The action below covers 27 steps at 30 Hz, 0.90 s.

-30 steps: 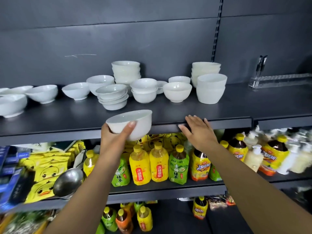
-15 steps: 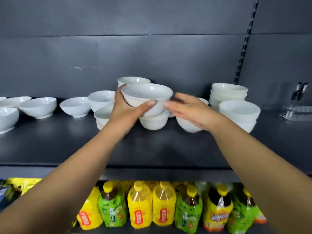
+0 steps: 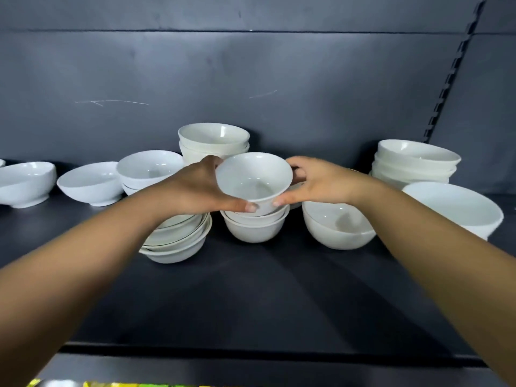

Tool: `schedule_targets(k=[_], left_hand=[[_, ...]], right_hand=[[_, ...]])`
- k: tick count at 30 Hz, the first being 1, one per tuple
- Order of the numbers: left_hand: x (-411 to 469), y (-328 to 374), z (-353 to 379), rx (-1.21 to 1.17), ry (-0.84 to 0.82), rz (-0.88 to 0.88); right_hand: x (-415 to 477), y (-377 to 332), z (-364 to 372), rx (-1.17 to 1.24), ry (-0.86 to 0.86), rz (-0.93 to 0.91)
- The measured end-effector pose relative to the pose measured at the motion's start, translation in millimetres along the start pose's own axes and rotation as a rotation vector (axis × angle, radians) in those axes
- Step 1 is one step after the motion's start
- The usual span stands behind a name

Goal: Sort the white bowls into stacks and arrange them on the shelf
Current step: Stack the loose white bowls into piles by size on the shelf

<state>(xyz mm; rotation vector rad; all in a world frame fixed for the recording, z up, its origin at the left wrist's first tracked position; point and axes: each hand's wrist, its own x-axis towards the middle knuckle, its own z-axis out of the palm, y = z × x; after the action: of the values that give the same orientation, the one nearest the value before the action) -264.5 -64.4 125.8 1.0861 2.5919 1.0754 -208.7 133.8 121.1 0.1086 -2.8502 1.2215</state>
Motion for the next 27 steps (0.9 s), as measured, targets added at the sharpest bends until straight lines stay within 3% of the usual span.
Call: schedule_targets(k=[7, 11, 13, 17, 21, 27], left_hand=[[3.3, -1.5, 3.8, 0.113, -0.016, -0.176], [4.0, -0.2, 5.0, 0.255, 0.016, -0.248], [3.2, 0.2, 6.6, 0.372, 0.078, -0.187], [1.4, 9.6, 15.8, 0.457, 0.177, 0.165], [3.8, 12.4, 24.8, 0.389, 0.012, 0.118], [8.7, 0.4, 22.8, 0.301, -0.011, 0.123]], right_hand=[[12.4, 10.8, -8.9, -0.084, -0.131, -0.018], [16.4, 15.7, -46.9, -0.034, 0.009, 0.098], [21.8, 19.8, -66.1, -0.107, 0.073, 0.139], [49.2, 38.5, -78.7, -0.430, 0.037, 0.287], [82.1, 57.8, -66.8, -0.638, -0.079, 0.337], [109.1, 65.0, -45.7, -0.741, -0.148, 0.324]])
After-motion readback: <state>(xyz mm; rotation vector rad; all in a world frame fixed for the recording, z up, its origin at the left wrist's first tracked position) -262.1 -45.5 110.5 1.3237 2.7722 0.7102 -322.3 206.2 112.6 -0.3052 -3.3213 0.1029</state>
